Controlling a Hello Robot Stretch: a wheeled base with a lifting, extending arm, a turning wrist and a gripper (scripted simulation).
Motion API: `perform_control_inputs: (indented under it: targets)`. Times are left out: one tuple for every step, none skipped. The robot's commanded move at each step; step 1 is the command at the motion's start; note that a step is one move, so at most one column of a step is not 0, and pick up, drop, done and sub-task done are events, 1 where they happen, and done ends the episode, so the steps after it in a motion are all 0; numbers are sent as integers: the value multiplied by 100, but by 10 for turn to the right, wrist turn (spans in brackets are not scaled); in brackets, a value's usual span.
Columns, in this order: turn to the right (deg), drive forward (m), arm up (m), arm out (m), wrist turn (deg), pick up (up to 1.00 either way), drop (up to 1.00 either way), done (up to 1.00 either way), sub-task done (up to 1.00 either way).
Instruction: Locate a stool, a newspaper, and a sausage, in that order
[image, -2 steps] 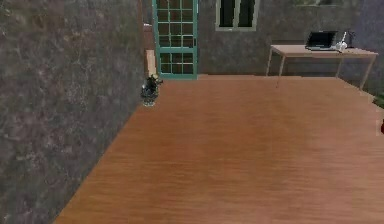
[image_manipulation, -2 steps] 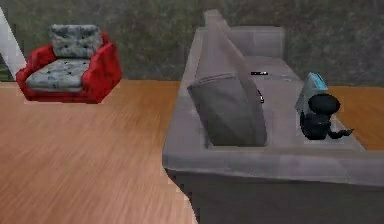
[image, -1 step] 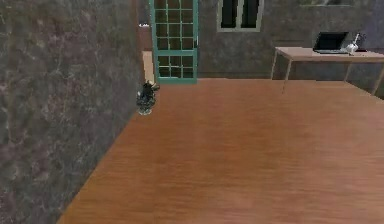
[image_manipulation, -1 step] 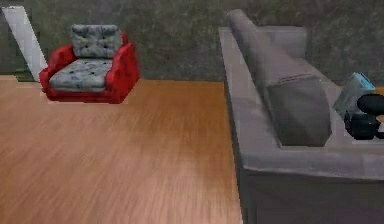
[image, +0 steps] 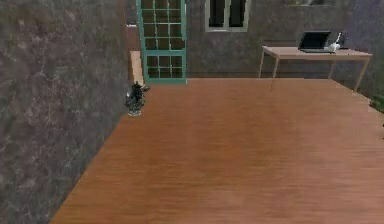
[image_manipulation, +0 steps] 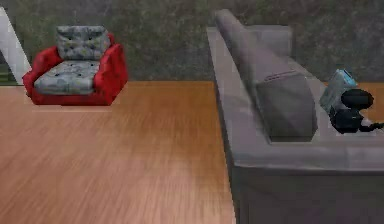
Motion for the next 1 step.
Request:
perform_control_inputs:
  targets:
    - [0,100,0,0,0,0,0,0,0]
